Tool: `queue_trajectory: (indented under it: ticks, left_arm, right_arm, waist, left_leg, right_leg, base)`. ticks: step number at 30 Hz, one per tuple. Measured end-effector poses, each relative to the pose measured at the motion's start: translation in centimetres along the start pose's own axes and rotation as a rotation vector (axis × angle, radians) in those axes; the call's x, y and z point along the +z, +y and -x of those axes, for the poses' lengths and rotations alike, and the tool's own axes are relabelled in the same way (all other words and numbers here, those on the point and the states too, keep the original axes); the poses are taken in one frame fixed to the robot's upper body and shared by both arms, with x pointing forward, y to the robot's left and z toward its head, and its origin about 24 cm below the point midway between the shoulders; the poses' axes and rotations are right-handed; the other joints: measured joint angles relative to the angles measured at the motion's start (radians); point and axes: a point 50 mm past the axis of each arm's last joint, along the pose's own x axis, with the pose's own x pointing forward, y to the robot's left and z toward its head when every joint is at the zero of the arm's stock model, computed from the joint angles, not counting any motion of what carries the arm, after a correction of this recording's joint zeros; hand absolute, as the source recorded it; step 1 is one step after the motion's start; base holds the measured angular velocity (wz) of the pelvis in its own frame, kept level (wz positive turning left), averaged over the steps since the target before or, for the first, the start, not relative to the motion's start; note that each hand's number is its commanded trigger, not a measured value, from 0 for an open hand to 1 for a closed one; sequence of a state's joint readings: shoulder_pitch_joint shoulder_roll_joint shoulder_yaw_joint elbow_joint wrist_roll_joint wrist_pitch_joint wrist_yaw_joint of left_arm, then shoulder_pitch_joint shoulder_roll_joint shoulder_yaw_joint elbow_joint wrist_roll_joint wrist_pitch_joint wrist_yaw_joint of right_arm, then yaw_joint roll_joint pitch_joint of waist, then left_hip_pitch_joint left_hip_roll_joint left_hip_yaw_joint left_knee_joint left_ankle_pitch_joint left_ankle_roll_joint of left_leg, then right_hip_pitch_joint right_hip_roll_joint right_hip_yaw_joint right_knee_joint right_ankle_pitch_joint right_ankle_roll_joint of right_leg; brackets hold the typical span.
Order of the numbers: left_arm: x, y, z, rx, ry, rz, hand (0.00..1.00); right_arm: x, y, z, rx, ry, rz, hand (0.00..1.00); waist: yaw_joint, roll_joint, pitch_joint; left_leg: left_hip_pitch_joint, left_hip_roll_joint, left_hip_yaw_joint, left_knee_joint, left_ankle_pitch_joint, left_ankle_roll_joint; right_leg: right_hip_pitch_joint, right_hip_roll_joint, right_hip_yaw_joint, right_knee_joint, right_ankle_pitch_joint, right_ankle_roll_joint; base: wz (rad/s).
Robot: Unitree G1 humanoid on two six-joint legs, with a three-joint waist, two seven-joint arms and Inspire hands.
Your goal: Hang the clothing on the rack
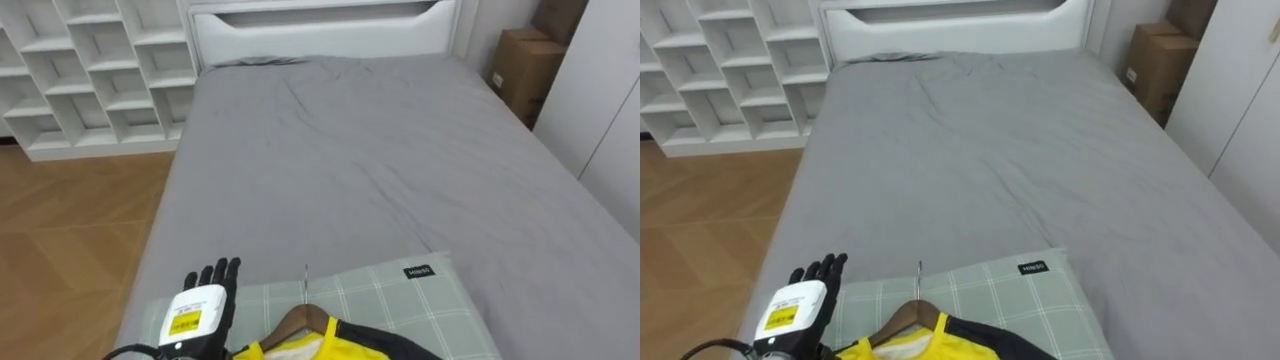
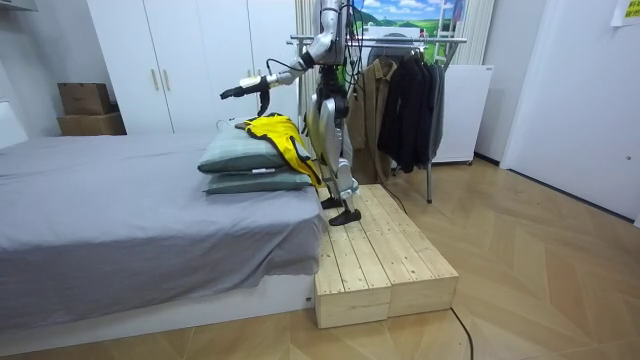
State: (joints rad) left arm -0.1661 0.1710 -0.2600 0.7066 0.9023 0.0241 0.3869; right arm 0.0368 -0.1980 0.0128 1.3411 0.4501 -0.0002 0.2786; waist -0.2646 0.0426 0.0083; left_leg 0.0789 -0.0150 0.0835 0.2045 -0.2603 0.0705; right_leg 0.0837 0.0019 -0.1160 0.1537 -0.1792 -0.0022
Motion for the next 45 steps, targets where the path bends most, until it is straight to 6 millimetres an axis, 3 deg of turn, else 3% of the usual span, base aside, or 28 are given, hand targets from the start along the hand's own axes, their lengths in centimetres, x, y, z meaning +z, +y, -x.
queue_trajectory:
  ticks: [4,13,21,31,37,41,45]
  left_arm:
    - [-0.2,0.5,-1.0,0.000,0.028,0.023,0.00]
    - [-1.3,2.2,-2.8,0.037,0.078,0.052,0.00]
    - [-1.8,4.3,-4.5,0.067,0.113,0.130,0.00]
    - [-2.1,2.6,-4.3,-0.079,0.161,0.208,0.00]
    - [-1.9,2.2,-4.3,-0.148,0.153,0.228,0.00]
    - [-1.6,1.6,-4.2,-0.239,0.145,0.239,0.00]
    - [-1.8,1.5,-4.2,-0.292,0.151,0.241,0.00]
  right_arm:
    - [0.3,0.1,-0.1,0.000,-0.008,0.013,0.00]
    - [1.0,0.2,-0.1,0.004,-0.024,0.037,0.00]
    - [3.6,1.3,-0.5,0.030,-0.056,0.161,0.00]
    - [5.3,2.9,-0.9,0.075,-0.073,0.280,0.00]
    - [5.9,3.3,-0.9,0.082,-0.077,0.303,0.00]
    - [6.3,3.6,-0.9,0.096,-0.084,0.312,0.00]
    - [6.6,3.9,-0.9,0.119,-0.085,0.336,0.00]
  waist:
    - [0.000,0.003,-0.0025]
    - [0.011,0.000,0.0012]
    - [0.024,-0.017,0.0175]
    - [0.023,-0.042,0.0329]
    - [0.003,-0.036,0.0331]
    - [0.001,-0.017,0.0363]
    - [0.001,-0.005,0.0343]
  left_leg:
    - [-0.034,0.000,0.003,0.012,0.000,0.000]
    - [-0.103,0.003,0.012,0.022,0.015,-0.002]
    - [-0.191,0.005,0.013,0.036,0.035,-0.004]
    - [-0.235,0.010,0.023,0.036,0.039,-0.007]
    - [-0.245,0.011,0.022,0.041,0.039,-0.006]
    - [-0.245,0.010,0.023,0.044,0.039,-0.006]
    - [-0.242,0.010,0.026,0.044,0.039,-0.006]
  right_leg:
    - [-0.029,0.000,0.001,0.001,0.004,-0.003]
    - [-0.114,-0.001,0.010,0.033,0.011,-0.008]
    - [-0.200,-0.002,0.003,0.036,0.033,-0.018]
    - [-0.242,-0.004,0.004,0.036,0.040,-0.022]
    - [-0.243,-0.008,-0.023,0.035,0.040,-0.022]
    - [-0.243,-0.010,-0.024,0.035,0.040,-0.022]
    - [-0.243,-0.010,-0.025,0.035,0.040,-0.022]
  base:
    - [0.00]
    - [-0.04]
    - [-0.01]
    - [-0.03]
    - [0.14]
    - [0.01]
    - [0.00]
